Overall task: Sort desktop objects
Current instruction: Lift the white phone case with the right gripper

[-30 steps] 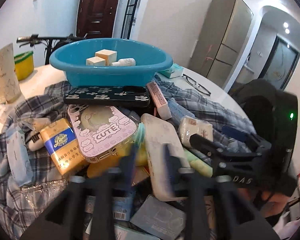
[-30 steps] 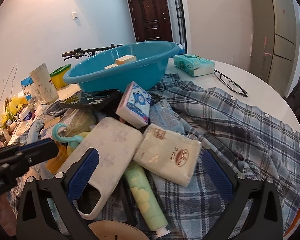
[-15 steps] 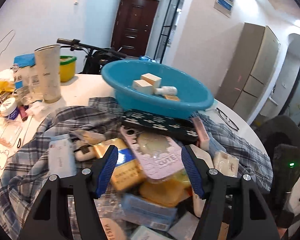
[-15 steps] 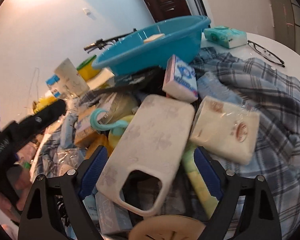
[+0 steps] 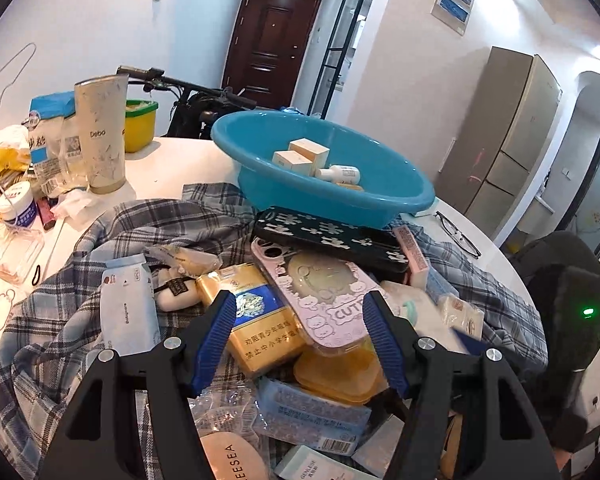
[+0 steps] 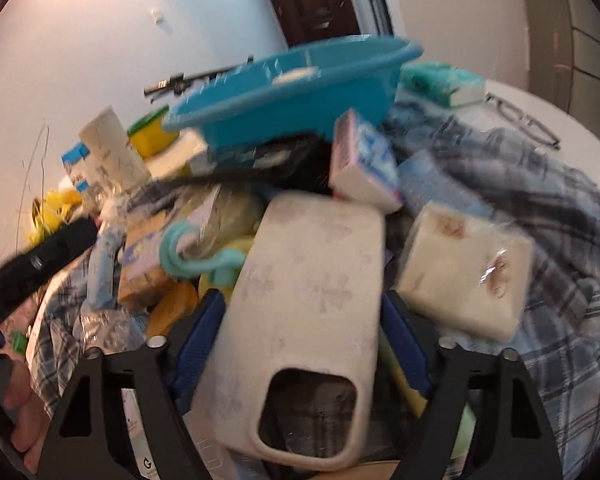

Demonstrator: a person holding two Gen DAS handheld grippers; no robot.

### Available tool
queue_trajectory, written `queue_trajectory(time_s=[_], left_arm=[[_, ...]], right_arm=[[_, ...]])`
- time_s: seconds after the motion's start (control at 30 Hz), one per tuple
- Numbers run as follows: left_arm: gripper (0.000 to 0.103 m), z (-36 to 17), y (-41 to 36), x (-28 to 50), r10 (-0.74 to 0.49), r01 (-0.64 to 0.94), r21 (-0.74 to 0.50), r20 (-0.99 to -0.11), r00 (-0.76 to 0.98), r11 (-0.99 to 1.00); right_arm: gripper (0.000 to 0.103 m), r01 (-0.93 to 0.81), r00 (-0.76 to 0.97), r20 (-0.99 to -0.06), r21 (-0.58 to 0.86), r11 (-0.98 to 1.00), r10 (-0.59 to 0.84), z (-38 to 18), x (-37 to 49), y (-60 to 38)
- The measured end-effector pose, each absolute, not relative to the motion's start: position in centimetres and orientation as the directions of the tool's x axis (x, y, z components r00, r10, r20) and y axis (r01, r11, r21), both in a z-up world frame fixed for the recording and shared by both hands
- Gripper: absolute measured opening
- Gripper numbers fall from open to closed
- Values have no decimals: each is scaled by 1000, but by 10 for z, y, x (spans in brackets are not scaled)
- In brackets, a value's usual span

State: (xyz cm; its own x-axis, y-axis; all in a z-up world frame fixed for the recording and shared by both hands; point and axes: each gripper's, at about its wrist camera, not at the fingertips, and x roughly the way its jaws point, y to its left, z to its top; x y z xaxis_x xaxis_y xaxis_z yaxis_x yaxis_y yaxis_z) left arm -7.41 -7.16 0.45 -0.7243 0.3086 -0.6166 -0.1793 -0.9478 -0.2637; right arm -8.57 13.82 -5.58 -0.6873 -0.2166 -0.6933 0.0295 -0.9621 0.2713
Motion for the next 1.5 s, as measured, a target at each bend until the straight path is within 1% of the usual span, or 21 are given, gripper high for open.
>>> queue_trajectory(time_s=[0.03, 0.07, 0.13, 0.17, 0.2, 0.27, 0.3, 0.33, 0.37, 0.4, 0.43, 0.5, 0.63, 0.73, 0.77, 0.83, 0.87, 1.03, 1.3, 1.4, 1.5], left_arm=[[68, 4, -73, -75, 309, -174, -270, -619, -722, -947], [68, 4, -74, -76, 309, -170, -274, -620, -721, -947], [68, 4, -73, -77, 309, -169, -275, -620, -722, -947], [68, 5, -72, -76, 309, -172, -273, -618, -723, -947], [68, 7, -71, -75, 310, -176, -269, -615, -725, -947], [68, 9, -69, -73, 311, -185, -263, -610, -729, -947], [68, 11, -67, -72, 312, -188, -260, -607, -731, -947], [68, 11, -66, -71, 312, -190, -258, -605, -732, -947], [68, 12, -65, -71, 312, -191, -256, -605, -733, -947], [68, 12, -64, -71, 312, -192, -255, -606, -732, -948], [68, 11, -63, -71, 312, -194, -254, -608, -730, -948], [68, 11, -62, -72, 312, -195, -252, -612, -727, -948], [68, 10, -64, -71, 318, -196, -259, -612, -724, -946], [68, 9, -67, -69, 310, -190, -256, -610, -729, -948], [68, 8, -69, -69, 308, -184, -258, -610, -730, -948], [68, 6, -72, -71, 310, -177, -269, -614, -726, -947], [68, 5, -73, -72, 311, -173, -275, -617, -723, -946], [68, 4, -75, -72, 308, -169, -274, -616, -725, -947], [68, 3, -70, -72, 315, -179, -273, -619, -720, -945], [68, 4, -68, -71, 313, -182, -267, -618, -721, -946], [68, 5, -68, -71, 314, -182, -269, -616, -722, -946]], right_arm=[[73, 30, -701, -683, 257, -966, -204, -52, -84, 140], [68, 33, -713, -675, 239, -970, -191, -48, -82, 141], [28, 12, -737, -661, 195, -981, -141, -40, -78, 144], [26, 28, -733, -661, 204, -979, -159, -38, -79, 146], [26, 61, -714, -674, 208, -976, -188, -39, -80, 146], [26, 80, -674, -718, 162, -984, -173, -46, -85, 143], [30, 59, -676, -719, 163, -985, -159, -49, -85, 144], [49, 32, -689, -709, 181, -983, -153, -51, -82, 146], [84, 18, -688, -707, 209, -978, -164, -53, -81, 147], [94, 35, -681, -701, 259, -965, -213, -54, -80, 147], [96, 59, -677, -690, 296, -953, -256, -54, -79, 145], [96, 49, -680, -688, 303, -952, -254, -54, -76, 140], [96, 57, -631, -750, 207, -977, -196, -65, -80, 119], [96, 62, -634, -753, 178, -982, -176, -68, -78, 114], [93, 66, -635, -752, 180, -981, -180, -68, -78, 114], [76, 72, -616, -752, 243, -967, -235, -69, -80, 118], [75, 64, -623, -742, 269, -961, -249, -69, -80, 123], [73, 79, -656, -704, 295, -952, -272, -65, -76, 132], [72, 82, -734, -640, 248, -965, -227, -41, -65, 139], [73, 98, -722, -655, 223, -970, -224, -43, -65, 139], [74, 107, -644, -730, 212, -971, -230, -62, -74, 137]])
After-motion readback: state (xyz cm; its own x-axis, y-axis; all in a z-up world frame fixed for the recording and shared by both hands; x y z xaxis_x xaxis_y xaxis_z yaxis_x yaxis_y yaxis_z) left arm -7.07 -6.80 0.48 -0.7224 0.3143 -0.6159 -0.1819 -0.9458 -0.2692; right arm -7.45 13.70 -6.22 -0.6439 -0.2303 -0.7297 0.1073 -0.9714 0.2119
